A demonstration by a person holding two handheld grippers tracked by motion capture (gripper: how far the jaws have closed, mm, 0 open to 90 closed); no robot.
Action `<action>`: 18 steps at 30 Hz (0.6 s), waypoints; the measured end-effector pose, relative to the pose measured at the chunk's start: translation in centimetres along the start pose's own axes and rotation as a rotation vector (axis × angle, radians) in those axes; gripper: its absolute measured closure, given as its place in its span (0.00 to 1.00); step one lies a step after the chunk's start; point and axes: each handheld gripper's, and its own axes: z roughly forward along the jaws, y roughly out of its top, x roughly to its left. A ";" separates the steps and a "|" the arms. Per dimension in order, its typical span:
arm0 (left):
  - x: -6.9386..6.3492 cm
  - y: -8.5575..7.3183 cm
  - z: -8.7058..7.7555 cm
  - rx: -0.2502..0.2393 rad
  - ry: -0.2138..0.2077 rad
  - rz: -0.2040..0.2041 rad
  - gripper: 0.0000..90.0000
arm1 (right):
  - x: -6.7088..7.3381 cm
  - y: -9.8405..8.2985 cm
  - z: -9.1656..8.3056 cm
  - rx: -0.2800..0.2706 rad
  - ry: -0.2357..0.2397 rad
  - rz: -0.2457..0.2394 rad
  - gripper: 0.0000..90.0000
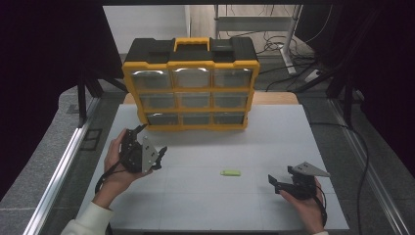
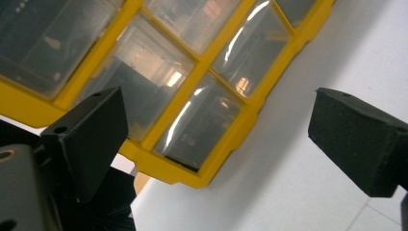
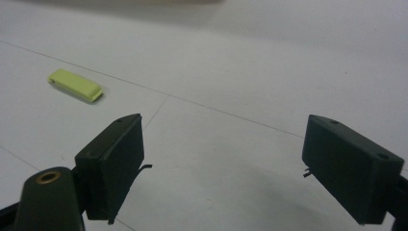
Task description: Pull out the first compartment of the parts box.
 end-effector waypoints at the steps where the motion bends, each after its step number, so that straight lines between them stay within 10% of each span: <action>1: 0.2 0.1 0.0 -0.001 0.003 0.001 0.08 | 0.0 0.0 0.0 0.000 0.000 0.000 0.17; 18: 2.4 1.2 0.7 -0.011 0.037 0.012 0.08 | 0.0 0.0 0.0 0.002 -0.003 0.000 0.17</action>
